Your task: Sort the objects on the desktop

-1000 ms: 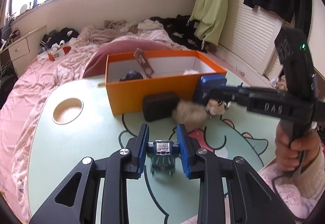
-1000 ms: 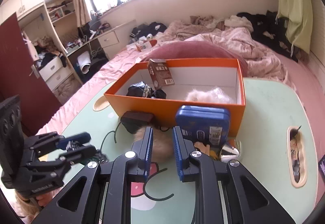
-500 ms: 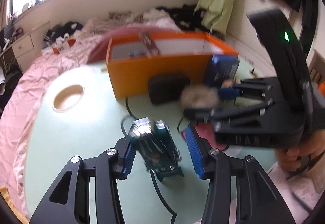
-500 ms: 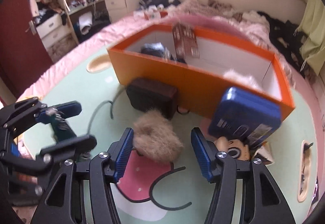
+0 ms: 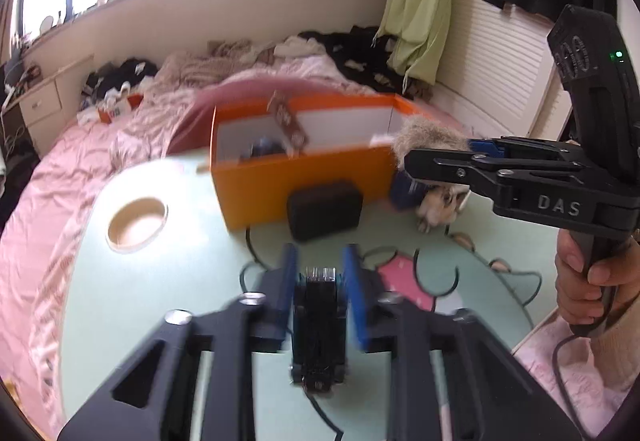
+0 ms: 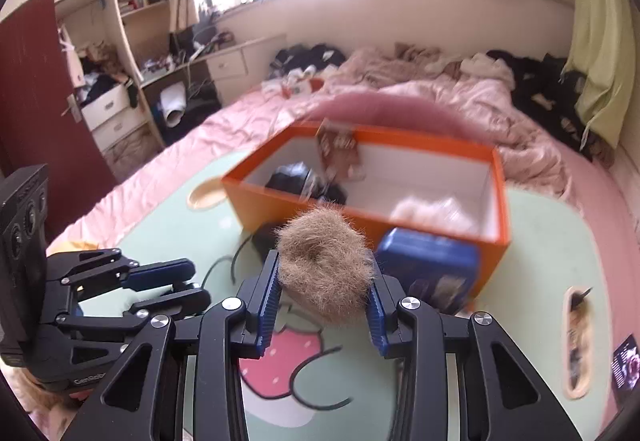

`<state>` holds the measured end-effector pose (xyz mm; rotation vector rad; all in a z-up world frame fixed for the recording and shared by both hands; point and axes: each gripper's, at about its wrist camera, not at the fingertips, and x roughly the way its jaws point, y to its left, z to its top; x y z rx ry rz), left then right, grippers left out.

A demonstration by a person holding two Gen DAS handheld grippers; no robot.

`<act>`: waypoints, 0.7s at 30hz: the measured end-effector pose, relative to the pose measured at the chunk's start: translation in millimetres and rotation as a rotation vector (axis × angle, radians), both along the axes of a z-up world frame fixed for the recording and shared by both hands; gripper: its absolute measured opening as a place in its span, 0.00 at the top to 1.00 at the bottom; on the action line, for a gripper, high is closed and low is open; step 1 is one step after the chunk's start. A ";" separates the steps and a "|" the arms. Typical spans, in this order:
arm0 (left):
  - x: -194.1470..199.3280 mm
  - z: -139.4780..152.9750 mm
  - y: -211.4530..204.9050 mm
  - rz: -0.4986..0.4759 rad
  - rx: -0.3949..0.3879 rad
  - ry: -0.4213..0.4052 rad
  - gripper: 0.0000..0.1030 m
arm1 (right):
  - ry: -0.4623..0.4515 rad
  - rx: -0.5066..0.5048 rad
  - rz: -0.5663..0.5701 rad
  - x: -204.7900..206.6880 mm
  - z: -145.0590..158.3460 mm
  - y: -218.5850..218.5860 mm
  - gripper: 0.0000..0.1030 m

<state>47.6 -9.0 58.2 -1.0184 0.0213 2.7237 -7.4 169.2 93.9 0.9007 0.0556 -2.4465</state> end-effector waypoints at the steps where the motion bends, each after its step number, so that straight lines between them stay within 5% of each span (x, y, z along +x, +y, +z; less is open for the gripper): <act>1: -2.7 9.0 1.9 -0.003 -0.008 0.022 0.95 | 0.004 -0.002 -0.017 -4.5 4.9 2.4 0.64; 5: -12.3 28.4 8.1 -0.015 -0.026 0.051 0.95 | -0.011 -0.030 -0.073 -19.8 14.9 13.1 0.64; 7: -13.8 27.0 8.6 -0.009 -0.024 0.024 0.86 | -0.013 -0.044 -0.078 -18.5 14.6 17.3 0.64; 9: -13.5 16.2 7.4 0.002 -0.024 -0.020 0.34 | -0.016 -0.049 -0.072 -14.6 10.8 19.1 0.64; 11: -15.2 -2.2 5.6 0.018 -0.014 -0.069 0.20 | -0.027 -0.047 -0.067 -12.1 5.3 17.6 0.64; 18: -40.1 -48.7 6.6 0.063 0.031 -0.213 0.23 | -0.064 -0.059 -0.058 -14.8 -9.0 13.1 0.64; 19: -38.3 -48.5 8.6 0.044 0.036 -0.202 0.29 | -0.062 -0.056 -0.058 -13.5 -9.4 12.8 0.64; 21: -34.1 -48.5 11.5 0.026 0.016 -0.192 0.65 | -0.064 -0.056 -0.057 -12.1 -10.4 13.5 0.64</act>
